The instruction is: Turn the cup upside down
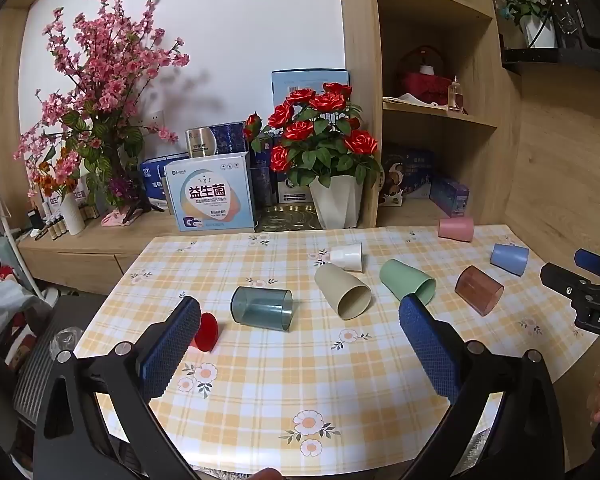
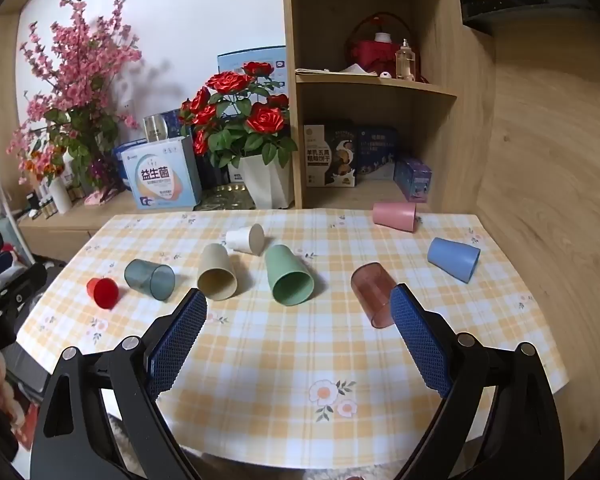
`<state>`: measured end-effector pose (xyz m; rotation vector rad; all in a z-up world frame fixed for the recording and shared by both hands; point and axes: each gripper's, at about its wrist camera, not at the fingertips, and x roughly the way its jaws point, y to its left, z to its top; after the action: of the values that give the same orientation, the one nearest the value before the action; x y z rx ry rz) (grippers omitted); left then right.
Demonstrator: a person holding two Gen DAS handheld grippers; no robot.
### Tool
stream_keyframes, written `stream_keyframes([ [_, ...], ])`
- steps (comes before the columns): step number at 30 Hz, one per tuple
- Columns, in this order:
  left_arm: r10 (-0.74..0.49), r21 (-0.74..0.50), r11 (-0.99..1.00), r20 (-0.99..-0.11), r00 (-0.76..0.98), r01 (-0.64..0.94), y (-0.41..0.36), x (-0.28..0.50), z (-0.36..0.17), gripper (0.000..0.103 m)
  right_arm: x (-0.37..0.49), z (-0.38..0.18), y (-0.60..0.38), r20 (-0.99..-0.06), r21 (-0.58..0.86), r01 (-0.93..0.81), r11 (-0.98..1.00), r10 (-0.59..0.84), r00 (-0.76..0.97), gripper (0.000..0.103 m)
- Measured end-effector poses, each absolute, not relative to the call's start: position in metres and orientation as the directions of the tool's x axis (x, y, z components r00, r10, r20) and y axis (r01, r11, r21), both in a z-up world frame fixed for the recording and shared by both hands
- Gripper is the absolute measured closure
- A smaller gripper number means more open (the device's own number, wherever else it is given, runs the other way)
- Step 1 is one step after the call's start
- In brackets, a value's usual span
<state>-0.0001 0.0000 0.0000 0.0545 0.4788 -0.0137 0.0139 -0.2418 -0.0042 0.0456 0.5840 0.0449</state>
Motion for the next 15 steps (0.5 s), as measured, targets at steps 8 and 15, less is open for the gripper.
stream_keyframes([
  [8,0.000,0.050,0.998,-0.462,0.887,0.026,0.0000,0.0000,0.0000,0.006,0.0143,-0.0047,-0.2432,-0.554,0.069,-0.026,0.997,0.060,0.830,0.013],
  [15,0.001,0.051,0.998,-0.463,0.886,0.025,0.0000,0.0002,-0.0001,0.006,0.0130,-0.0040,-0.2421,-0.554,0.069,-0.023,0.997,0.057,0.831,0.013],
])
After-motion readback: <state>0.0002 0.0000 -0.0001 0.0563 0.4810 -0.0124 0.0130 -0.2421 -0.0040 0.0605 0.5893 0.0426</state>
